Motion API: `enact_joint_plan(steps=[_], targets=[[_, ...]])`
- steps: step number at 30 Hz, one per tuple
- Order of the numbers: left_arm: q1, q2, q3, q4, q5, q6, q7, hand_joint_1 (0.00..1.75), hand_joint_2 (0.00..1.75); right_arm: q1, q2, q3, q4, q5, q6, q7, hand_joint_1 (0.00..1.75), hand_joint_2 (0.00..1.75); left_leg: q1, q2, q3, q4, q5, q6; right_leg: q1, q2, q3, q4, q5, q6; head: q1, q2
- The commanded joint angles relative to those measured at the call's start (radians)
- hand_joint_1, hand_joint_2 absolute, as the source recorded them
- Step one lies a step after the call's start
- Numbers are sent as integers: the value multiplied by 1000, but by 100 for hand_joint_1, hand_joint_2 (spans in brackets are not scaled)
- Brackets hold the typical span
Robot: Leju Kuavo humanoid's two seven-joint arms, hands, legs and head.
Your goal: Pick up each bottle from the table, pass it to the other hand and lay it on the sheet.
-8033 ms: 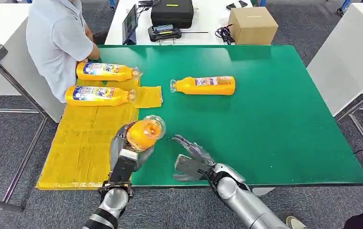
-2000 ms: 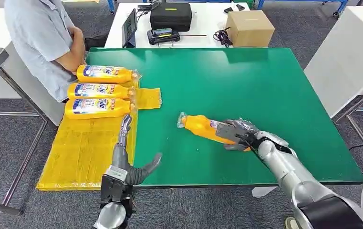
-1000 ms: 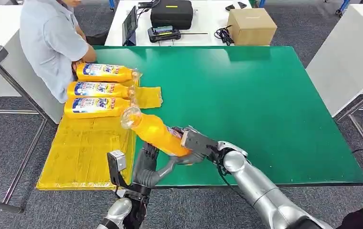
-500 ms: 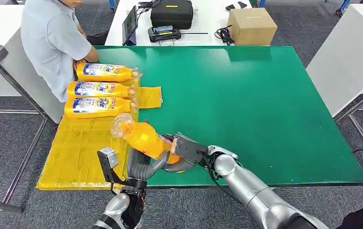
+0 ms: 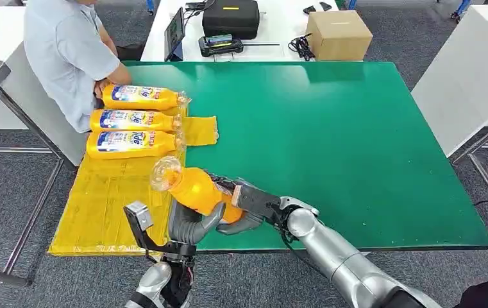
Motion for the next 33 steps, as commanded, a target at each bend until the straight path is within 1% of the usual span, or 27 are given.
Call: enact_joint_plan(steps=[1, 2, 5, 7, 9, 10, 11, 12, 13, 14, 16, 18, 19, 21, 22, 23, 24, 25, 26, 27, 28, 29, 30, 31, 33], targets=[[-42, 21, -30, -10, -20, 14, -16, 175, 175, -7, 11, 10, 88, 22, -28, 20, 0, 175, 1, 0, 1, 0, 0, -1, 1, 0, 1, -1, 0, -1, 0, 0], [-41, 19, -25, -10, -26, 22, -19, 175, 175, -2, 20, -4, 94, 16, -33, 22, 0, 175, 2, 1, 3, 0, -1, -2, 2, 0, 3, -1, -1, -3, 0, 0], [-38, 14, -5, -22, -34, 56, -29, 175, 175, 3, 31, -12, 104, 23, -46, 27, 0, 175, 1, 0, 2, 0, 0, -2, 1, -1, 2, -1, -1, -2, 0, 0], [-41, 11, 20, -21, -50, 115, -32, 175, 175, 11, 34, -11, 104, 39, -61, 29, 0, 175, 1, 0, 1, 0, 0, -1, 1, -1, 2, -1, 0, -2, 0, 0], [-56, 11, 69, -6, -52, 187, -34, 175, 175, 29, 41, -19, 98, 63, -94, 29, 0, 175, 1, 0, 2, 0, 0, -1, 1, -1, 2, -1, 0, -2, 0, 0], [-63, 15, 74, 8, -75, 227, -31, 175, 175, 35, 42, -22, 93, 74, -114, 29, 0, 175, 2, 0, 3, 0, -1, -2, 2, -1, 3, -1, -1, -3, -1, 0], [-68, 21, 77, 15, -74, 221, -31, 175, 175, 41, 43, -25, 90, 77, -122, 30, 0, 175, 2, -1, 2, 0, 0, -2, 2, -1, 3, -1, 0, -2, 0, 0], [-85, 20, 98, 69, -137, 343, -9, 175, 175, 66, 42, -45, 71, 96, -153, 35, 0, 175, 1, -1, 2, -1, 0, -2, 1, -2, 3, -1, 0, -2, 1, 0], [-93, 23, 103, 88, -136, 335, -10, 175, 175, 78, 37, -50, 60, 103, -160, 36, 0, 175, 2, 0, 3, 0, -1, -3, 2, -1, 4, -1, -1, -3, 0, 0], [-100, 25, 108, 112, -160, 372, -15, 175, 175, 84, 34, -54, 55, 107, -163, 36, 0, 175, 2, 2, 4, -1, -1, -3, 2, 1, 4, -1, -1, -3, 0, 0], [-125, 40, 123, 171, -270, 492, -77, 175, 175, 96, 24, -61, 36, 141, -185, 27, 0, 175, 2, -1, 3, -1, 0, -2, 2, -2, 3, -1, -1, -3, 0, 0], [-127, 47, 141, 176, -292, 516, -88, 175, 175, 100, 23, -66, 28, 152, -193, 25, 0, 175, 2, -2, 4, -2, 0, -3, 2, -4, 5, -2, -1, -3, 0, 0], [-124, 45, 176, 166, -285, 510, -86, 175, 175, 106, 23, -73, 18, 162, -197, 25, 0, 175, 2, -2, 3, -1, 0, -2, 2, -3, 4, -2, -1, -3, 0, 0], [-124, 53, 188, 158, -286, 508, -88, 175, 175, 109, 23, -76, 13, 165, -198, 25, 0, 175, 2, 1, 3, -1, -1, -2, 2, 1, 3, -1, 0, -3, 0, 0], [-120, 53, 198, 145, -329, 529, -93, 175, 175, 115, 23, -85, 6, 176, -199, 28, 0, 175, 2, 2, 3, -1, -2, -3, 2, 1, 3, -1, -1, -3, 0, 0], [-122, 59, 194, 146, -398, 569, -88, 175, 175, 118, 24, -92, 6, 182, -198, 28, 0, 175, 1, 2, 1, -1, -1, -2, 1, 1, 1, 0, 0, -2, 0, 0], [-123, 46, 249, 158, -535, 569, -87, 175, 175, 120, 24, -96, 7, 184, -196, 26, 0, 175, 2, 2, 3, 0, -2, -2, 2, 1, 3, 0, -1, -3, 0, 0], [-116, 23, 345, 157, -918, 569, -14, 175, 175, 121, 24, -102, 16, 186, -190, 14, 0, 175, 3, 2, 4, 0, -2, -3, 3, 0, 4, 0, -2, -4, 0, 0], [-118, 25, 352, 159, -965, 569, -2, 175, 175, 121, 24, -104, 20, 186, -189, 11, 0, 175, 1, 1, 1, -1, 0, -1, 1, 0, 1, 0, 0, -2, 0, 0], [-121, 29, 352, 164, -961, 569, -3, 175, 175, 121, 24, -105, 22, 186, -188, 9, 0, 175, 3, 2, 4, 0, -2, -3, 3, 1, 5, 0, -2, -4, 0, 0], [-126, 34, 372, 173, -1066, 569, 25, 175, 175, 119, 26, -108, 28, 188, -186, 3, 0, 175, 3, 2, 4, 1, -3, -3, 3, 1, 5, 0, -2, -4, 0, 0], [-136, 51, 379, 194, -1235, 569, 96, 175, 175, 115, 28, -109, 33, 191, -180, -3, 0, 175, 3, 3, 4, 1, -3, -3, 4, 1, 5, 0, -2, -4, 0, 0], [-143, 54, 380, 203, -1235, 569, 97, 175, 175, 114, 28, -109, 34, 191, -180, -4, 0, 175, 2, 2, 4, 0, -2, -3, 3, 1, 4, -1, -1, -3, 0, 0], [-165, 74, 372, 242, -1365, 569, 158, 175, 175, 111, 30, -111, 38, 193, -174, -8, 0, 175, 1, 2, 1, -1, -1, -2, 1, 1, 1, -1, 0, -2, 0, 0], [-192, 107, 351, 273, -1505, 569, 239, 175, 175, 104, 33, -112, 41, 192, -164, -14, 0, 175, 2, 4, 3, 0, -1, -3, 2, 2, 2, -1, 0, -3, 0, 0]])
